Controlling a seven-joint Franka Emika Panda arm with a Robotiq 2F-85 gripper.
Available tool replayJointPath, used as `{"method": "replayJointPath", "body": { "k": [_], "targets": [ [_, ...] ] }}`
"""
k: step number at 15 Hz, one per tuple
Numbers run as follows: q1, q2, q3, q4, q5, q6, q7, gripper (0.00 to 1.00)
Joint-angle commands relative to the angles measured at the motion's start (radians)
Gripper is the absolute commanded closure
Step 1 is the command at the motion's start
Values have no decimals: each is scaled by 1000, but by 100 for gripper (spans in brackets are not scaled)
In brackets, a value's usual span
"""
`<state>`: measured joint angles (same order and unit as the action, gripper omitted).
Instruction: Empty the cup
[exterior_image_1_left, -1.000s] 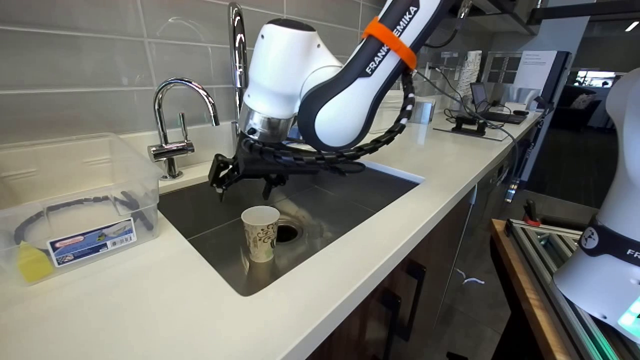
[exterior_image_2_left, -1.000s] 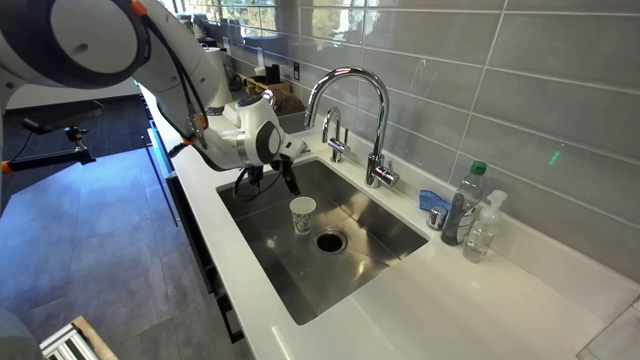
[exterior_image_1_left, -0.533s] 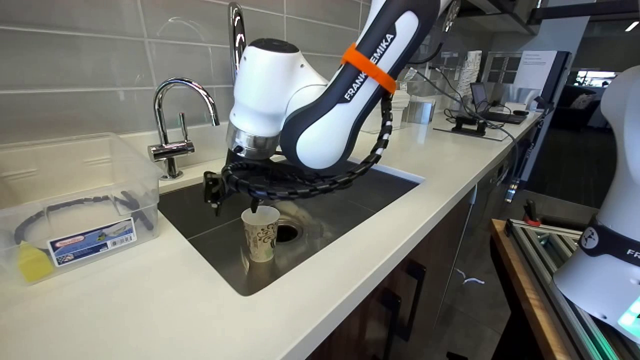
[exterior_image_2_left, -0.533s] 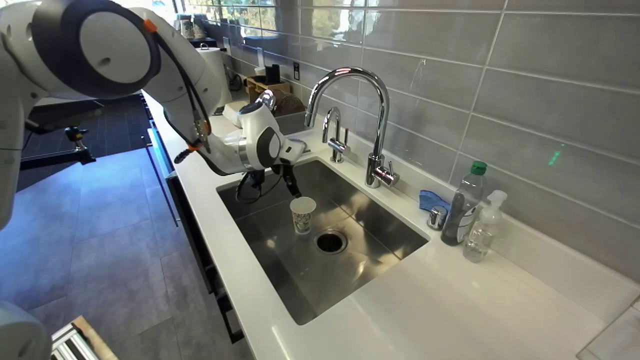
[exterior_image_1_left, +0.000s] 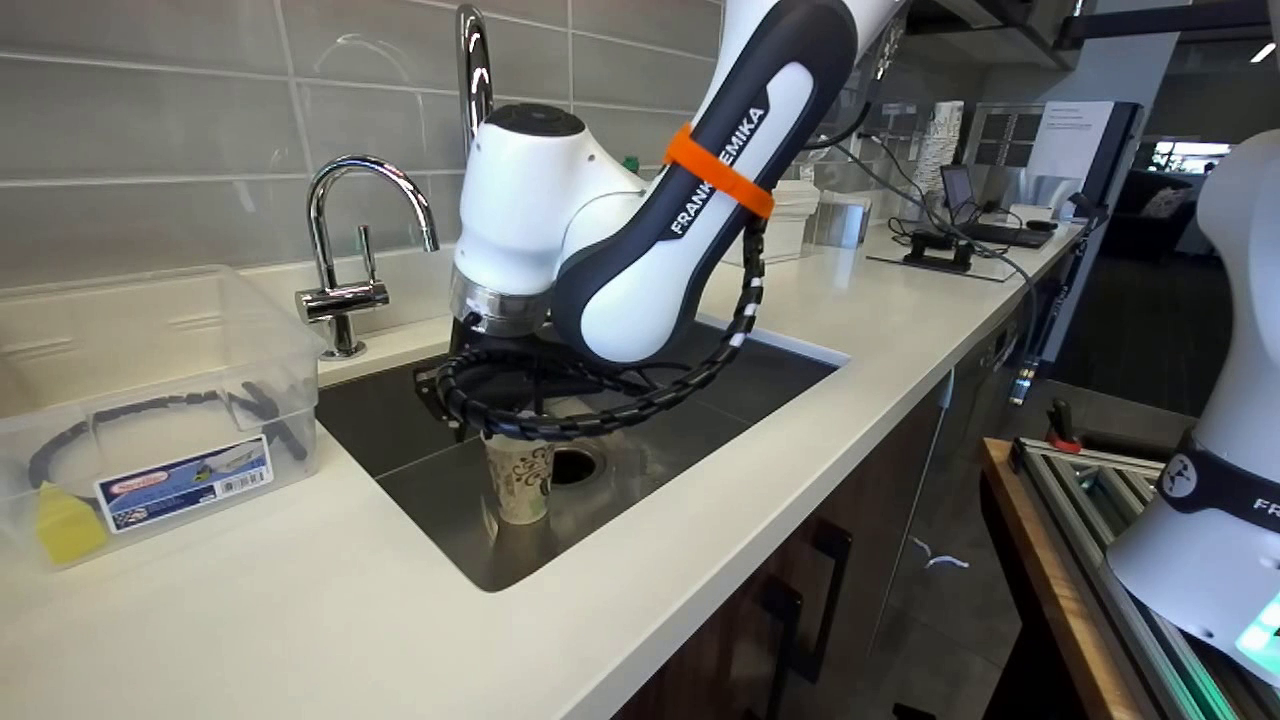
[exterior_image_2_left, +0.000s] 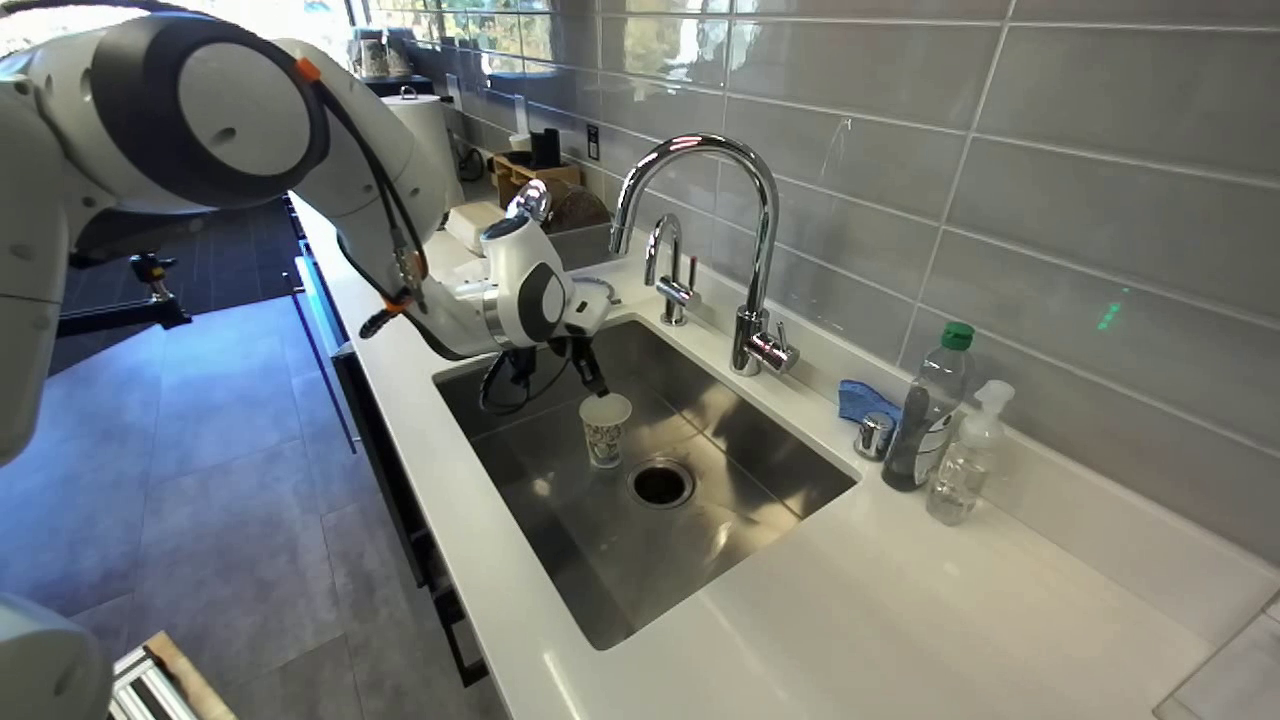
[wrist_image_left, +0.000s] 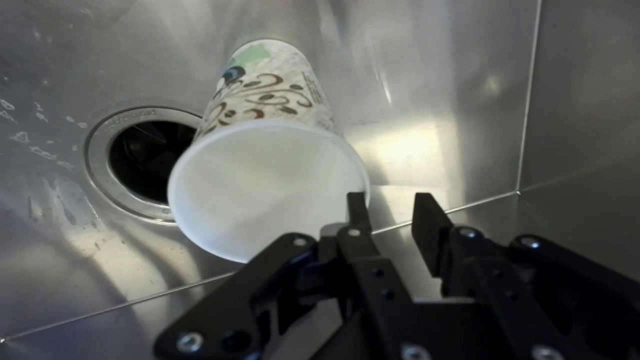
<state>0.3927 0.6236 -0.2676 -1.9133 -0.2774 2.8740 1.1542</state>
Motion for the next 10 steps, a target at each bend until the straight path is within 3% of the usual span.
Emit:
{"method": "replayJointPath", "body": {
  "k": [1,4,9,10],
  "targets": [
    [40,29,-37,23,15,-18,15,66],
    [52,35,-46,24,16,-26,15,60],
    [76,52,-60,24,13,-35,19,83],
    [80,54,-63,24,12,-36,20,81]
  ]
}}
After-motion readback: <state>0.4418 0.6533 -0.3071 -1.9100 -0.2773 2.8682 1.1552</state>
